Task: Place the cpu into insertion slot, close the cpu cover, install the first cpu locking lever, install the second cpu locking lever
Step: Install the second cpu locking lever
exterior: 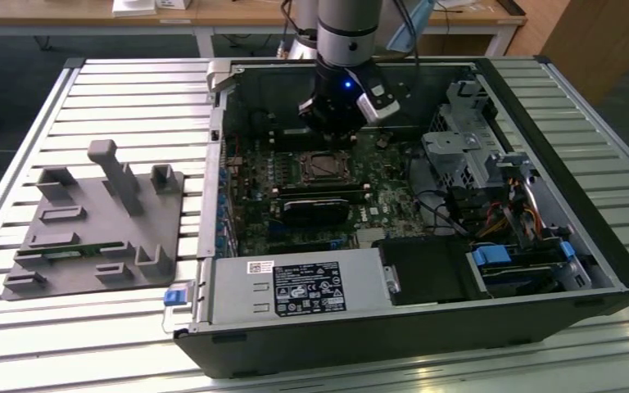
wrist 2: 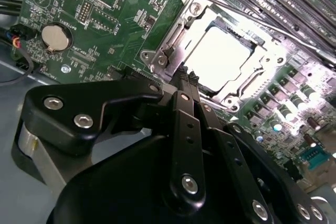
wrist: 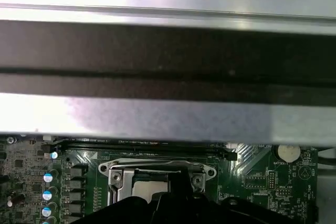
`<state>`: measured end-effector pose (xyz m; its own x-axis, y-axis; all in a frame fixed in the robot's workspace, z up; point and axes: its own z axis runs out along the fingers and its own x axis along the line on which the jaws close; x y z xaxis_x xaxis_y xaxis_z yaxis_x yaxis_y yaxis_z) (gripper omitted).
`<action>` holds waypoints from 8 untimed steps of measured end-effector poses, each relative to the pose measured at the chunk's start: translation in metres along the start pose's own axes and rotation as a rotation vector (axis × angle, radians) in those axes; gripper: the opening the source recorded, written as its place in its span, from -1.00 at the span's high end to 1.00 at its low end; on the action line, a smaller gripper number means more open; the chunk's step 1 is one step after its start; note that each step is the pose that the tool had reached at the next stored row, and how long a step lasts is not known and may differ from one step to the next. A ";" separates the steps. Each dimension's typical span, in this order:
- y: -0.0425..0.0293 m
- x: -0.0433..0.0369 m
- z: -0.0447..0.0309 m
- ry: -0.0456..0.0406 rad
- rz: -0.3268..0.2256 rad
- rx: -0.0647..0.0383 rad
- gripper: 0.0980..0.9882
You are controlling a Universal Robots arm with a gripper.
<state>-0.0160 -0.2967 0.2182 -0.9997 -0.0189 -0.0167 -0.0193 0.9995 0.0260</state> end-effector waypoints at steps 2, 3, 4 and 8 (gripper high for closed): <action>0.0000 -0.0001 -0.0039 0.0001 0.000 0.000 0.98; 0.0001 -0.0002 -0.0069 0.0002 0.000 0.000 0.98; 0.0002 -0.0002 -0.0103 0.0004 0.001 0.000 0.98; 0.0006 -0.0004 -0.0256 0.0014 0.001 0.000 0.98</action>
<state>-0.0160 -0.2968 0.2438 -0.9997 -0.0182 -0.0152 -0.0186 0.9995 0.0258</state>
